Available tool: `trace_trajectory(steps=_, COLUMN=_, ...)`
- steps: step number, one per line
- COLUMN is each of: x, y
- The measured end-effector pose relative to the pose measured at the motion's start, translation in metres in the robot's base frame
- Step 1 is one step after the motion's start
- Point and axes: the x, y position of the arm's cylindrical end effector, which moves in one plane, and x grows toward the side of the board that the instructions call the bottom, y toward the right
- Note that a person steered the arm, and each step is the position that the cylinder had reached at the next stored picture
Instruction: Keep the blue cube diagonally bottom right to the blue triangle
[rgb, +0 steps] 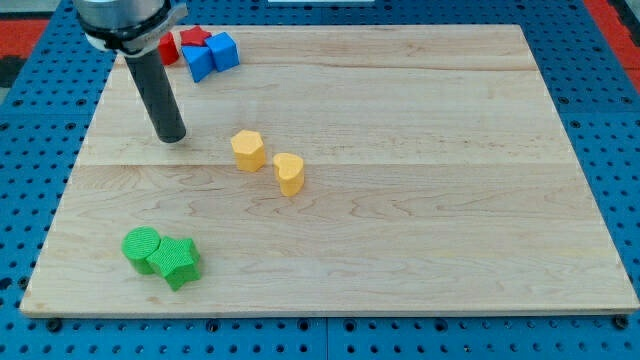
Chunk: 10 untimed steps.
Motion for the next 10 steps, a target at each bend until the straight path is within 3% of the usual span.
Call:
trace_trajectory(steps=1, x=0.009, y=0.083)
trace_trajectory(steps=2, x=0.038, y=0.116)
trace_trajectory(steps=4, x=-0.047, y=0.097)
trace_trajectory(steps=5, x=-0.056, y=0.123)
trace_trajectory(steps=6, x=-0.13, y=0.148)
trace_trajectory(steps=7, x=-0.198, y=0.09)
trace_trajectory(steps=8, x=-0.195, y=0.056)
trace_trajectory(steps=10, x=-0.106, y=0.02)
